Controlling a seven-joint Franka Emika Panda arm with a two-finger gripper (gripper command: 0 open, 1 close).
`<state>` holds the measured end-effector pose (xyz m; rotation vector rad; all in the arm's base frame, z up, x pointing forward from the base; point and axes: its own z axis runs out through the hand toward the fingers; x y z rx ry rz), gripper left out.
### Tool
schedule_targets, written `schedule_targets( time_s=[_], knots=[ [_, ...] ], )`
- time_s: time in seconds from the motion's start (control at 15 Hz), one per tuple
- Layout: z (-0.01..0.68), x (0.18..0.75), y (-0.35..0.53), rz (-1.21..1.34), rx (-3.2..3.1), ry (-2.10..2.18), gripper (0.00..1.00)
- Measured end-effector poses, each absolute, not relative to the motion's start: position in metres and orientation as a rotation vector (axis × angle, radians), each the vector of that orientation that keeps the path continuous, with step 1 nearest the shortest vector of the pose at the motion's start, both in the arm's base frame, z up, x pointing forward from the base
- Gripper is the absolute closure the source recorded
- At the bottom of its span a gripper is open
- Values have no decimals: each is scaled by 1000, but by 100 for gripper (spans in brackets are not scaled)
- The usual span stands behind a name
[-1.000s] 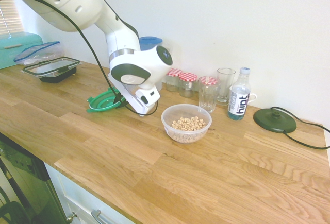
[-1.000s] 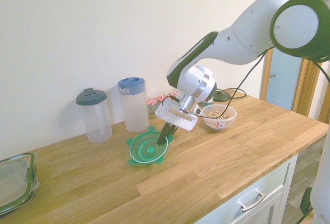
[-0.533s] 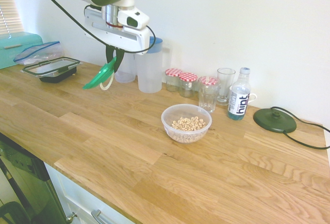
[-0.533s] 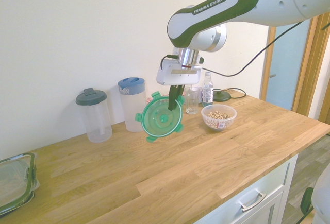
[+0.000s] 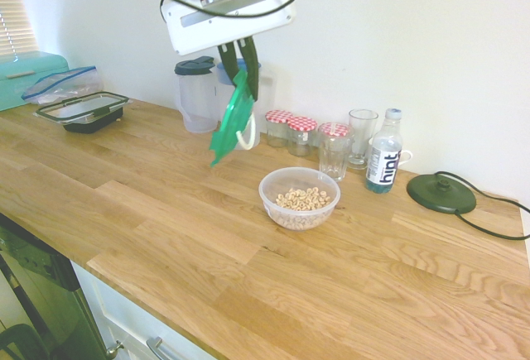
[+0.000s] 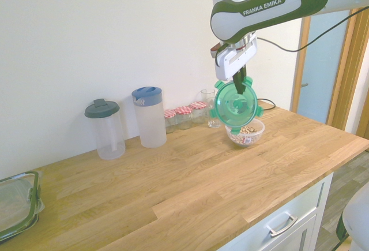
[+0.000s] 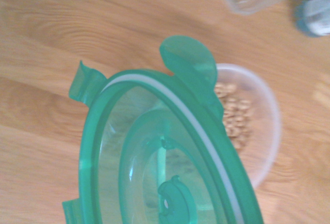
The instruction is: Cover the lid of food container
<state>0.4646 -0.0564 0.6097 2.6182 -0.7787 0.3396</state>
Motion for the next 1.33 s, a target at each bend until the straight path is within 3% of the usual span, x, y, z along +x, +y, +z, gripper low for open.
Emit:
schedule_targets(
  time_s=[0.27,0.87,1.33],
  knots=[
    [618,485,-68,463,2345,-755,100],
    [525,520,-50,515,1726,-829,100],
    [447,523,-34,611,1628,-762,100]
  ],
)
